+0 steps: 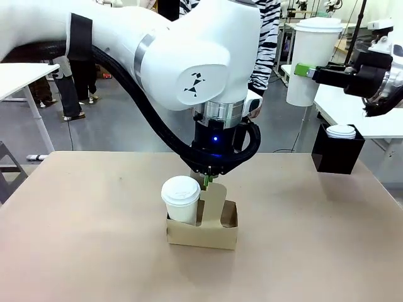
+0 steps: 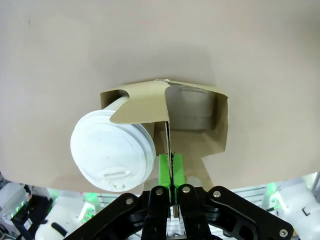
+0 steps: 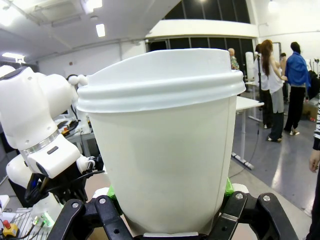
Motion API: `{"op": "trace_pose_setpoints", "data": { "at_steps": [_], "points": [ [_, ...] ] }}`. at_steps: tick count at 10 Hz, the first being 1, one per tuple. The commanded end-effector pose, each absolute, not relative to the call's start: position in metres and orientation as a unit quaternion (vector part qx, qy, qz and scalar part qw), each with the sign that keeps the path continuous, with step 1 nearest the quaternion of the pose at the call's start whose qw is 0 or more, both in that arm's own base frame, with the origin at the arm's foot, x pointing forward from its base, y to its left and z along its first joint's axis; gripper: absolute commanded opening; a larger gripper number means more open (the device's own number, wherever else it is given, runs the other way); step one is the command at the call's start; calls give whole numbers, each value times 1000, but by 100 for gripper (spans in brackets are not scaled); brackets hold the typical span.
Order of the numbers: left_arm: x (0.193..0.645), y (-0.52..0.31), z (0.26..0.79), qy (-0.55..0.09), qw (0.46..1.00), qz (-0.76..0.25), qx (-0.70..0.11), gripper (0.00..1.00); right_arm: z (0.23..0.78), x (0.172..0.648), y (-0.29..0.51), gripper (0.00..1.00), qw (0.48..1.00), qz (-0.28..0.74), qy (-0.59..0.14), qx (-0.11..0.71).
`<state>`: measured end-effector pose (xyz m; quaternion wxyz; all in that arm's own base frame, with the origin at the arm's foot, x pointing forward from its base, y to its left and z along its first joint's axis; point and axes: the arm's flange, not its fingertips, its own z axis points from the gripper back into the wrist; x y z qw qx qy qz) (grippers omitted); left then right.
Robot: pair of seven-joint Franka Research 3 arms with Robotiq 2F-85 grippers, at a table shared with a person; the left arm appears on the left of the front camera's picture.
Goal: Pour a drink into a cup and package it in a carrier.
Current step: Position the Cup Carrier in the center of the table, then insert the held 600 ml Paper Cup into the Cup Carrier.
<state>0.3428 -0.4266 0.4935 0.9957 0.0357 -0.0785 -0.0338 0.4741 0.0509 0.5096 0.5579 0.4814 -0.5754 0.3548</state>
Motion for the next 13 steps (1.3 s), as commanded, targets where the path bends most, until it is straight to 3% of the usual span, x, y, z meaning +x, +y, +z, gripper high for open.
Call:
{"op": "trace_pose_setpoints", "data": {
  "at_steps": [1,6,7,8,9,11,12,13],
  "points": [
    [344,-424,495,-81,995,-35,36,2,514,477,54,80,556,359,-580,474],
    [344,-424,495,-81,995,-35,36,2,514,477,54,80,556,359,-580,474],
    [345,-426,496,-79,996,-32,34,61,514,477,54,80,556,359,-580,474],
    [345,-417,503,-67,996,-46,21,60,510,474,51,80,558,355,-575,481],
    [343,-406,511,-58,997,-56,12,100,511,479,69,80,568,392,-531,491],
    [343,-381,534,-74,995,-61,-27,100,500,495,99,80,546,426,-456,559],
    [341,-365,546,-87,994,-61,-37,82,488,499,112,80,538,443,-431,573],
    [336,-344,561,-88,991,-80,-59,92,475,497,128,80,530,449,-412,589]
  ]
}}
